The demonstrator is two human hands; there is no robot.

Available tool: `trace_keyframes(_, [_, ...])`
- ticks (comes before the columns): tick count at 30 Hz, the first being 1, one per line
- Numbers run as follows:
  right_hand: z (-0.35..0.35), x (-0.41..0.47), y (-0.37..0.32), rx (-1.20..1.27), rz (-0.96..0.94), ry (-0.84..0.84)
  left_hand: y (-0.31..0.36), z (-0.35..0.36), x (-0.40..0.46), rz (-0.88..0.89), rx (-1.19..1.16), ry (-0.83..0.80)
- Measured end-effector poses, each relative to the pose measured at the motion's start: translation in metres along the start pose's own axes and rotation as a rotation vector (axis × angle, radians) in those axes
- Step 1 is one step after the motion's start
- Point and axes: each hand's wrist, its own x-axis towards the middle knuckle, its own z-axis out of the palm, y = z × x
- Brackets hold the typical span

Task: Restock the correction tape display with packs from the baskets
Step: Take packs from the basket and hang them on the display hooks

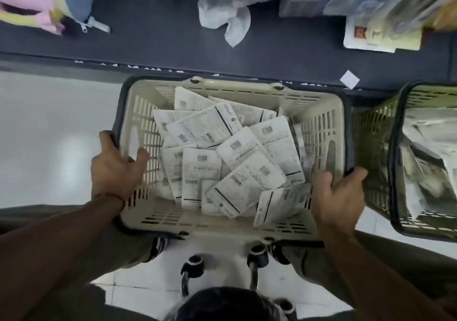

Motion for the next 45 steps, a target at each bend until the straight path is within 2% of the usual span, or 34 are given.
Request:
trace_keyframes(5, [0.001,-0.006,-0.003,-0.075,0.017,0.025,0.004,-0.002,-0.002,0.079,0.003,0.002])
trace_keyframes(7, [0.002,-0.007,-0.010,-0.243,-0.087,0.094,0.001,-0.001,-0.003,0.090,-0.012,0.004])
trace_keyframes(9, [0.007,-0.013,-0.029,-0.289,-0.281,0.148,0.003,-0.001,-0.005,0.085,-0.048,0.026])
trace_keyframes(11, [0.016,-0.023,-0.048,-0.269,-0.516,0.000,0.010,-0.002,-0.013,0.097,-0.092,0.060])
trace_keyframes(13, [0.026,-0.035,-0.063,-0.320,-0.611,-0.242,0.020,-0.005,-0.026,0.138,-0.035,0.124])
trace_keyframes(14, [0.030,-0.039,-0.066,-0.356,-0.611,-0.317,0.027,-0.006,-0.034,0.185,0.016,0.166])
trace_keyframes(16, [0.033,-0.041,-0.068,-0.397,-0.568,-0.354,0.042,-0.003,-0.052,0.346,0.059,0.193])
trace_keyframes(18, [0.027,-0.039,-0.070,-0.321,-0.509,-0.389,0.054,0.004,-0.075,0.538,0.025,0.134])
trace_keyframes(20, [0.016,-0.035,-0.075,-0.189,-0.490,-0.468,0.065,0.012,-0.098,0.619,-0.085,0.045])
trace_keyframes(22, [0.000,-0.035,-0.083,0.013,-0.528,-0.499,0.074,0.015,-0.117,0.509,-0.266,-0.060])
trace_keyframes(24, [-0.015,-0.041,-0.092,0.213,-0.587,-0.455,0.082,0.014,-0.128,0.216,-0.521,-0.235])
trace_keyframes(26, [-0.026,-0.050,-0.100,0.290,-0.658,-0.443,0.091,0.011,-0.131,-0.127,-0.835,-0.501])
trace_keyframes(27, [-0.029,-0.055,-0.101,0.283,-0.698,-0.477,0.093,0.009,-0.131,-0.217,-0.969,-0.616])
trace_keyframes(29, [-0.029,-0.064,-0.096,0.237,-0.755,-0.597,0.094,0.007,-0.130,-0.241,-1.128,-0.740])
trace_keyframes(31, [-0.028,-0.066,-0.087,0.231,-0.750,-0.724,0.092,0.007,-0.128,-0.221,-1.152,-0.748])
trace_keyframes(34, [-0.028,-0.054,-0.072,0.293,-0.592,-0.873,0.087,0.014,-0.127,-0.287,-1.125,-0.699])
trace_keyframes(36, [-0.025,-0.042,-0.055,0.220,-0.544,-0.769,0.084,0.019,-0.128,-0.323,-1.120,-0.660])
trace_keyframes(38, [-0.021,-0.029,-0.033,-0.033,-0.533,-0.590,0.079,0.023,-0.128,-0.318,-1.109,-0.636])
trace_keyframes(41, [-0.012,-0.023,-0.011,-0.457,-0.555,-0.572,0.071,0.027,-0.124,-0.273,-1.040,-0.585])
trace_keyframes(43, [-0.007,-0.021,-0.008,-0.483,-0.564,-0.538,0.068,0.028,-0.121,-0.256,-1.044,-0.577])
trace_keyframes(45, [-0.008,-0.016,-0.010,-0.363,-0.536,-0.513,0.068,0.026,-0.119,-0.283,-1.124,-0.626])
